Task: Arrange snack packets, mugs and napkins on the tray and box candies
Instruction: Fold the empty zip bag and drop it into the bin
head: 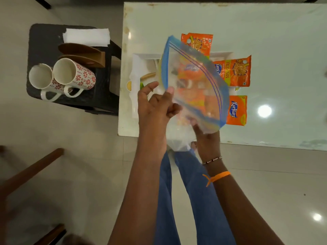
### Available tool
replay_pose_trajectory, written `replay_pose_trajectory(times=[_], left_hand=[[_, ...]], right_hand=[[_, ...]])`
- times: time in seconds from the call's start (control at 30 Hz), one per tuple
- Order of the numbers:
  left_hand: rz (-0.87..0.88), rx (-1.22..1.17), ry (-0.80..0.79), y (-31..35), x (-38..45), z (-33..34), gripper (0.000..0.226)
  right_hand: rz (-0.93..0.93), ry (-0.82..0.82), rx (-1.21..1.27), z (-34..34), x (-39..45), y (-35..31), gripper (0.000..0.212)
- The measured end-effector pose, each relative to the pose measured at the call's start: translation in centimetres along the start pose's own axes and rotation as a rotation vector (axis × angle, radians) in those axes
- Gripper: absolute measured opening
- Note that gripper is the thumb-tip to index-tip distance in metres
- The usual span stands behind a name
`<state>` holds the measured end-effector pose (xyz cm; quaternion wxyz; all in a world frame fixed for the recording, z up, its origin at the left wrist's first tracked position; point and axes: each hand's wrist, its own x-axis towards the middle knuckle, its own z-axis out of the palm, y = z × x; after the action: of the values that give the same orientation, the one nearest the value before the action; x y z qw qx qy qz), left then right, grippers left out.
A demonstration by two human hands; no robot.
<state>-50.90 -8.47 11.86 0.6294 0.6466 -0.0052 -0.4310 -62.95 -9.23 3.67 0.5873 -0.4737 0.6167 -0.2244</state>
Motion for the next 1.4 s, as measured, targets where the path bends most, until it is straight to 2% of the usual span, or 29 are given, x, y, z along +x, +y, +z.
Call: replay_pose_trajectory(times=[0.07,0.13,0.17,0.2,0.23,0.27,0.3,0.33,0.4,0.43,0.5,0.57,0.7,0.77,0.87,0.9,1.0,1.03,1.1,1.13,1.17,1.23,1.3,1.4], left_hand=[[0.059,0.132,0.011,0.0,0.9,-1.0,0.042],[0.111,0.473,0.131,-0.4,2.5,-2.9,0.065],[0.053,0.623,0.149,-0.6,3.3,-4.0,0.076],[-0.081,0.686,0.109,-0.8,4.2,-5.0,0.082],[-0.261,0.646,0.018,-1.0,4.9,-5.8,0.081],[-0.44,0.571,-0.103,-1.2,5.3,-6.1,0.074],[-0.543,0.514,-0.212,-1.5,5.4,-6.3,0.066],[-0.559,0.481,-0.287,-2.1,5.7,-6.4,0.056],[-0.443,0.483,-0.272,-3.3,6.0,-5.9,0.033],[-0.385,0.482,-0.208,-3.6,6.1,-5.5,0.023],[-0.302,0.485,-0.092,-4.0,6.4,-4.8,0.017],[-0.188,0.46,-0.07,-4.1,6.4,-4.3,0.022],[0.109,0.317,-0.235,-3.4,5.2,-3.0,0.054],[0.251,0.343,-0.309,-2.9,4.6,-2.5,0.058],[0.348,0.367,-0.395,-2.0,4.2,-1.7,0.064],[0.358,0.373,-0.409,-1.6,4.0,-1.5,0.06],[0.37,0.434,-0.383,-0.3,3.3,-0.7,0.021],[0.405,0.503,-0.354,0.1,3.1,-0.4,0.02],[0.518,0.622,-0.339,0.7,2.9,0.1,0.02],[0.56,0.647,-0.362,1.1,2.8,0.5,0.021],[0.589,0.662,-0.411,1.4,2.8,0.8,0.024],[0.627,0.698,-0.49,1.7,2.8,1.4,0.031],[0.656,0.705,-0.494,1.6,2.8,1.6,0.021],[0.584,0.61,-0.408,1.1,2.8,2.1,0.025]], right_hand=[[-0.089,-0.093,0.067,-1.1,1.1,-0.8,0.024],[-0.106,-0.249,0.21,-2.6,2.1,-1.5,0.028],[-0.07,-0.312,0.279,-3.4,2.4,-1.8,0.029],[-0.017,-0.361,0.328,-4.1,2.7,-2.0,0.029],[0.041,-0.389,0.344,-4.9,3.0,-2.2,0.028],[0.092,-0.4,0.348,-5.5,3.2,-2.3,0.026],[0.123,-0.394,0.331,-6.1,3.6,-2.3,0.025],[0.144,-0.384,0.301,-6.5,3.9,-2.3,0.023],[0.177,-0.322,0.243,-6.9,4.5,-2.4,0.015],[0.193,-0.256,0.25,-7.0,4.7,-2.4,0.02],[0.165,-0.057,0.309,-7.5,4.9,-2.2,0.039],[0.07,0.116,0.273,-8.0,4.9,-2.2,0.044],[-0.036,0.226,0.119,-8.3,5.0,-2.1,0.04],[-0.052,0.192,0.016,-8.6,5.3,-2.2,0.049],[-0.017,0.023,-0.087,-9.1,5.7,-2.3,0.056],[0.032,-0.02,-0.084,-9.4,5.8,-2.3,0.055],[0.101,-0.139,-0.057,-10.6,5.3,-3.0,0.031],[0.081,-0.196,-0.062,-11.3,5.1,-3.3,0.028],[0.057,-0.343,-0.097,-13.0,4.7,-3.9,0.055],[0.049,-0.388,-0.196,-13.7,4.6,-4.0,0.069],[0.028,-0.388,-0.331,-14.1,4.5,-4.0,0.071],[-0.042,-0.256,-0.49,-14.4,4.3,-3.6,0.057],[-0.042,-0.123,-0.37,-15.0,4.5,-3.2,0.045],[-0.044,-0.121,-0.042,-15.6,4.5,-3.1,0.021]])
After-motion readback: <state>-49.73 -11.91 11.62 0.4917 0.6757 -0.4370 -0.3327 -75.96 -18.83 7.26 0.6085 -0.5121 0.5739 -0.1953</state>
